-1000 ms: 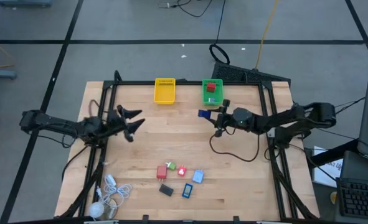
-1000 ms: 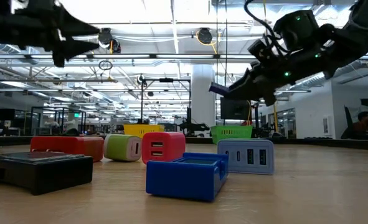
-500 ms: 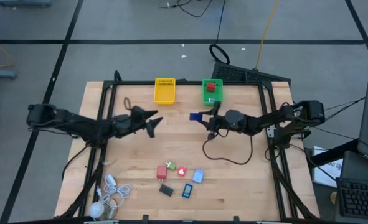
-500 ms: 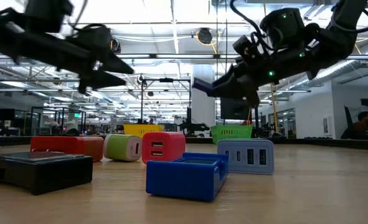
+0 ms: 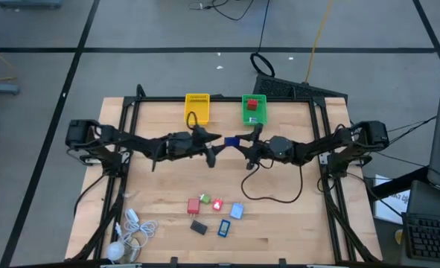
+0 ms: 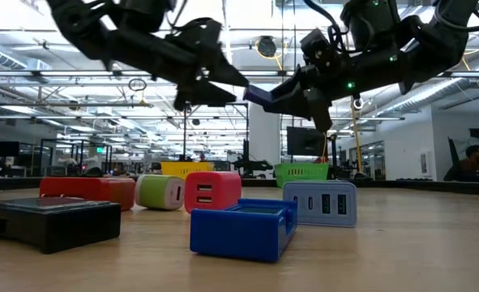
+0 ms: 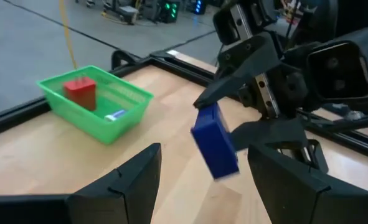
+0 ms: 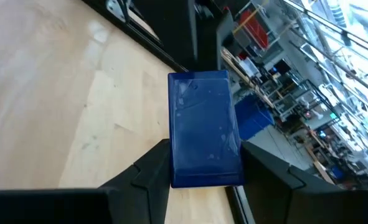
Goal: Pick & Place Office items
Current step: Put the right blue digital timer into the yellow bin
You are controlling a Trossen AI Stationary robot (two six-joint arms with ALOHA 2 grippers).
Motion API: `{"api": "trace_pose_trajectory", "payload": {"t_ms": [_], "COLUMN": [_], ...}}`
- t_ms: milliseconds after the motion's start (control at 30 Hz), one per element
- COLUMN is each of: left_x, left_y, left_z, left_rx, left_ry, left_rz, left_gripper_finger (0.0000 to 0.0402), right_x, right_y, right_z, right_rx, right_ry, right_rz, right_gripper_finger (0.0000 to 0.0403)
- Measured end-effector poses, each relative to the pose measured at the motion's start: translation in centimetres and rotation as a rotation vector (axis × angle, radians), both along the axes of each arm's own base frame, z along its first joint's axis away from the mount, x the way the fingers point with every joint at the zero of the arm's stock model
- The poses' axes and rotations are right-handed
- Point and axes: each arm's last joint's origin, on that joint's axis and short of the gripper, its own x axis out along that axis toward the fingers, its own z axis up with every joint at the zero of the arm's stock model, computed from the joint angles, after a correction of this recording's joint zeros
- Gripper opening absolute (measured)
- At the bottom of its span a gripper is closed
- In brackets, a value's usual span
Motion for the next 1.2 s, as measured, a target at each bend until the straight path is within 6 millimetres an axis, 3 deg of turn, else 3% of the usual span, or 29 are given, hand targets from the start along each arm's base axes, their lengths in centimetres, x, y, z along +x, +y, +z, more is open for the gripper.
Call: {"api": "trace_pose_trajectory", "payload": {"t_ms": [200, 767, 900, 1200], "left_x": [1.5, 1.5, 1.5, 1.5], "left_y": [0.0, 0.4, 1.0, 2.1], "left_z": [0.4, 0.5, 0.5, 0.9], "left_rx": [-0.002, -0.021, -0.063, -0.098], "left_ry": [-0.003, -0.004, -0.016, -0.066], "left_rz": [-0.008, 0.004, -0.014, -0.110], "left_gripper_finger": [0.0244, 0.0238, 0.0201, 0.0058], "right_x": [0.0, 0.1, 0.1, 0.1], "right_y": [0.1, 0.5, 0.5, 0.5], "right_z": [0.0, 0.6, 0.6, 0.6], "right_rx": [0.001, -0.003, 0.007, 0.018], "right_ry": [-0.002, -0.062, -0.065, -0.074], "right_rz": [0.007, 0.030, 0.036, 0.027], "right_gripper_finger": [0.0151, 0.0154, 0.0154, 0.0160]}}
